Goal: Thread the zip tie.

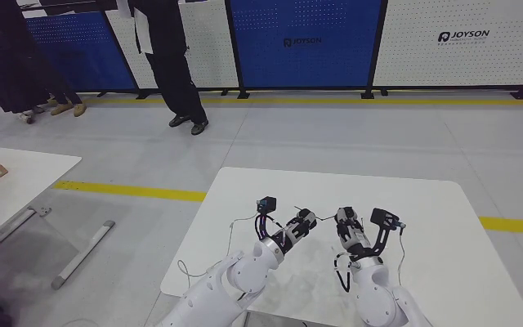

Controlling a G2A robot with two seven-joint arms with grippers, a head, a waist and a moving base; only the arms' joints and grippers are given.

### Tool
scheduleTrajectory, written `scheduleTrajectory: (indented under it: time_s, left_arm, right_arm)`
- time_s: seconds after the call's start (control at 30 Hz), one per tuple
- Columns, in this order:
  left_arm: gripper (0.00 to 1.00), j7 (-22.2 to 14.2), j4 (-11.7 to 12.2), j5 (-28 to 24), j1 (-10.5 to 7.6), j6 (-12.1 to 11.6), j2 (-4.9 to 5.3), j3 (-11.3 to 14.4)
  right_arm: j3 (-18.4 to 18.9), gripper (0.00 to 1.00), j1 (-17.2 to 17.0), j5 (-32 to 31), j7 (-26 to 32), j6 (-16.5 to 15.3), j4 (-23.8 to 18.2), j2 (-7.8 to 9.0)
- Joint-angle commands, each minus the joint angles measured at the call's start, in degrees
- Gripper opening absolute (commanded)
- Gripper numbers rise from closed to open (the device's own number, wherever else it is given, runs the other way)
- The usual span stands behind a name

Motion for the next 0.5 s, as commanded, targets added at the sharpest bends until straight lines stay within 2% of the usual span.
scheduleTrajectory:
  time_s: [0.0,0.47]
  left_arm:
    - [0.0,0.0,0.0,0.0,0.0,0.0,0.0,0.0]
    - [0.0,0.0,0.0,0.0,0.0,0.0,0.0,0.0]
  right_arm:
    - [0.1,0.0,0.0,0.0,0.0,0.0,0.0,-0.04]
    - [0.4,0.0,-0.3,-0.3,-0.3,0.2,-0.3,-0.29]
